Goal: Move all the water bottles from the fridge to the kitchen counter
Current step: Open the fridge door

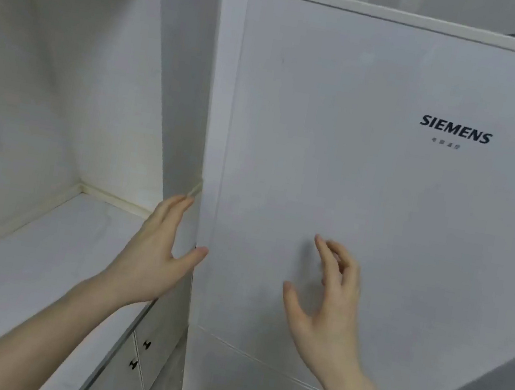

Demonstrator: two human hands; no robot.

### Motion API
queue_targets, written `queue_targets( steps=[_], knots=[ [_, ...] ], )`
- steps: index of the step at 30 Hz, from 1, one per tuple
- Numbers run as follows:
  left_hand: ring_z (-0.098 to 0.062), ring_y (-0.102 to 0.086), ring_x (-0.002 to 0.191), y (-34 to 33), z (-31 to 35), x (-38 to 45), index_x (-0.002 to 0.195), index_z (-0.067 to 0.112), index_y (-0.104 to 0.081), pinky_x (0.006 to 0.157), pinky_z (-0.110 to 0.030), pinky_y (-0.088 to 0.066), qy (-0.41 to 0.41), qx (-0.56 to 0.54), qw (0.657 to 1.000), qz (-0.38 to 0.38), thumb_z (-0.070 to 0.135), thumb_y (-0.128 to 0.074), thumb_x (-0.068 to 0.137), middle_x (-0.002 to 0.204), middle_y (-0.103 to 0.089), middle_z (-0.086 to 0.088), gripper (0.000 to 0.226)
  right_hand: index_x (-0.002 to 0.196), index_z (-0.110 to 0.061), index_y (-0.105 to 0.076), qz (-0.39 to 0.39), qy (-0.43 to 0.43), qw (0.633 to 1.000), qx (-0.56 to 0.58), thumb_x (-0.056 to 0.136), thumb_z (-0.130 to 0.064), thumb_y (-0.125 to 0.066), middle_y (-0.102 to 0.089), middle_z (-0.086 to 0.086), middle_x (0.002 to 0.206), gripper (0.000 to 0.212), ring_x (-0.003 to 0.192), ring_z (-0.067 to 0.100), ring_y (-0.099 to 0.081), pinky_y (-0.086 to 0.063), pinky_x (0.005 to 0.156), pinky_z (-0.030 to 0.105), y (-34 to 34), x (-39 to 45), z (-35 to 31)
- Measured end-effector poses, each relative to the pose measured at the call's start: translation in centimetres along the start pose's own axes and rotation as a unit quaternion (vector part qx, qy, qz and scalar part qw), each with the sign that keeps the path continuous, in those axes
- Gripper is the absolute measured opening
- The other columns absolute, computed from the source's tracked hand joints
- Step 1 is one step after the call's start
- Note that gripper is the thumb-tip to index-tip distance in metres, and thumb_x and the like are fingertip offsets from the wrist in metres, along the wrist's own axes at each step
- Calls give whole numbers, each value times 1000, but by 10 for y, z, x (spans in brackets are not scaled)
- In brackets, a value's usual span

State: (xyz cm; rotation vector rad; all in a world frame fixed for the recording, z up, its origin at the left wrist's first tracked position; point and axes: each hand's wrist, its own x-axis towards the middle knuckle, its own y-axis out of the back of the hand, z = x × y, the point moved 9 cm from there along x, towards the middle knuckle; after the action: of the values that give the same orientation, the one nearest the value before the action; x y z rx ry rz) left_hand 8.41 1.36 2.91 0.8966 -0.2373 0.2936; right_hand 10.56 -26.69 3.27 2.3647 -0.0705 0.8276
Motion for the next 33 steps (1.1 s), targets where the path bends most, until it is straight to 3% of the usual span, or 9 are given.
queue_targets(
  steps=[4, 7, 10, 13, 15, 20, 25, 29, 33],
  knots=[
    [3, -31, 138, -15, -10, 39, 156, 36, -22, 114, -28, -30, 37, -111, 993, -29, 47, -67, 93, 149, -28, 27, 78, 154, -22, -45, 27, -14, 999, 32, 80, -9, -84, -40, -2, 140, 84, 133, 17, -43, -48, 106, 43, -8, 6, 20],
    [3, -45, 133, -31, -21, 66, 147, 39, -37, 112, -30, -36, 64, -205, 976, -39, 48, -71, 90, 140, -48, 32, 67, 153, -20, -47, 44, -1, 999, 17, 80, -8, -84, -42, -1, 133, 83, 126, 21, -47, -49, 102, 44, -12, 11, 29],
    [-4, -58, 126, -42, -28, 79, 141, 27, -48, 110, -36, -46, 79, -300, 950, -36, 39, -71, 93, 133, -63, 19, 55, 151, -21, -49, 53, -18, 998, 7, 79, -8, -85, -43, -1, 129, 82, 123, 21, -48, -50, 101, 44, -14, 12, 36],
    [-10, -64, 121, -48, -34, 85, 139, 16, -49, 101, -28, -54, 84, -360, 929, -25, 32, -68, 91, 130, -68, 9, 54, 150, -23, -49, 61, -19, 998, -2, 78, -8, -85, -43, -1, 128, 81, 120, 23, -50, -50, 101, 44, -14, 13, 35],
    [-11, -66, 119, -48, -37, 89, 140, 13, -48, 95, -23, -55, 84, -372, 924, -23, 31, -66, 91, 128, -69, 6, 56, 150, -25, -49, 67, -26, 997, -7, 79, -9, -85, -42, -2, 129, 81, 119, 24, -51, -48, 103, 39, -15, 12, 32],
    [-9, -69, 110, -48, -38, 96, 131, 9, -50, 84, -19, -57, 81, -368, 926, -38, 14, -60, 100, 122, -70, 2, 33, 151, -28, -46, 79, -69, 994, -27, 80, -10, -84, -40, -3, 130, 83, 121, 21, -49, -32, 105, 8, -19, 3, 26],
    [0, -68, 106, -44, -38, 89, 123, 15, -49, 87, -20, -57, 61, -370, 924, -75, 15, -61, 100, 120, -68, 5, 27, 152, -27, -44, 95, -104, 989, -39, 82, -11, -82, -37, -5, 135, 81, 129, 15, -43, -28, 106, 6, -26, -14, 10],
    [-1, -67, 109, -40, -38, 79, 121, 20, -49, 89, -20, -56, 30, -382, 918, -103, 13, -64, 98, 119, -68, 9, 29, 153, -30, -41, 108, -131, 984, -53, 85, -14, -80, -33, -10, 141, 79, 138, 1, -33, -25, 107, 2, -25, -27, -9],
    [-6, -69, 108, -39, -40, 70, 121, 15, -50, 88, -26, -57, 25, -394, 912, -109, 21, -67, 94, 119, -69, 2, 33, 154, -33, -39, 116, -148, 981, -58, 87, -17, -78, -30, -11, 145, 79, 140, 2, -32, -23, 103, -2, -21, -38, -24]
  ],
)
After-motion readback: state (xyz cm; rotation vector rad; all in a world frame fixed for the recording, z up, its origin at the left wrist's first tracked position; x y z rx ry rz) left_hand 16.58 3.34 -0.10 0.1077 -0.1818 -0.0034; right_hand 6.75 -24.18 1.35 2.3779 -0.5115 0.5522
